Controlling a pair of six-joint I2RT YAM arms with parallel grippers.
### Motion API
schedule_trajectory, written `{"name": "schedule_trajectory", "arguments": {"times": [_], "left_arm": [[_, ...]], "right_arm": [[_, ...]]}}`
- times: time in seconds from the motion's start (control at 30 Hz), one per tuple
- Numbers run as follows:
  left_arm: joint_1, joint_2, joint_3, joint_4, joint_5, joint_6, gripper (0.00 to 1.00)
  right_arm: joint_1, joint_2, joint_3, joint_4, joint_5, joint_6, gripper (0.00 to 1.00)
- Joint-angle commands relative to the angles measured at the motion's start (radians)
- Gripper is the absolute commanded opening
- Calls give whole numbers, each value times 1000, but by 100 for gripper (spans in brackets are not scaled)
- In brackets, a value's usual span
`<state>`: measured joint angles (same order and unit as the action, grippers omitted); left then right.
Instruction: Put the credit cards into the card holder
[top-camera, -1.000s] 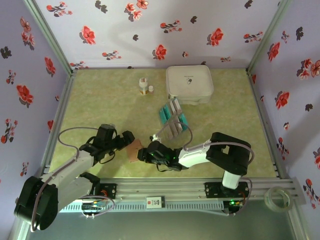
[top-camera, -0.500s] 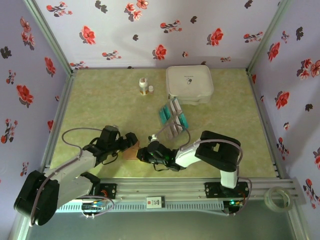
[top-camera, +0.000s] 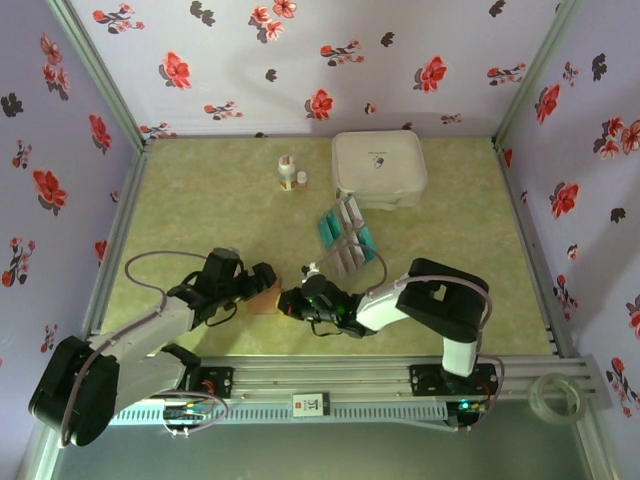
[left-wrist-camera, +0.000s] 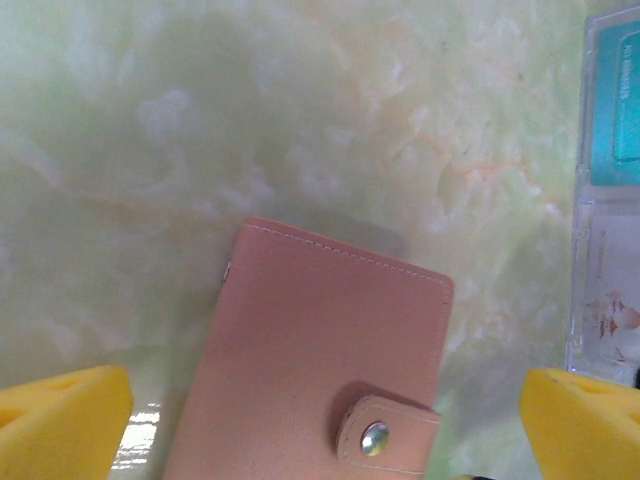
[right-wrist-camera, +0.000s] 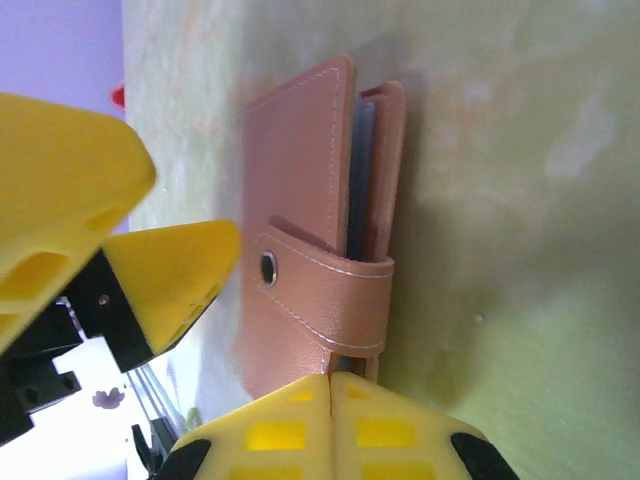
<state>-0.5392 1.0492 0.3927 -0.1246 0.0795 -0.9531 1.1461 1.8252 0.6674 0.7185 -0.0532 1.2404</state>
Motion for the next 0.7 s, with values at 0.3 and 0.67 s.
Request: {"name": "schedule_trajectory", "arguments": {"times": [0.3, 0.67], "left_arm": [[102, 35, 159, -107, 8, 137, 100], [216, 69, 174, 41, 209, 64, 100]], "right_arm": [[-77, -217, 24, -221, -38, -149, 0], [-113, -321, 115, -349, -66, -218, 0]]}}
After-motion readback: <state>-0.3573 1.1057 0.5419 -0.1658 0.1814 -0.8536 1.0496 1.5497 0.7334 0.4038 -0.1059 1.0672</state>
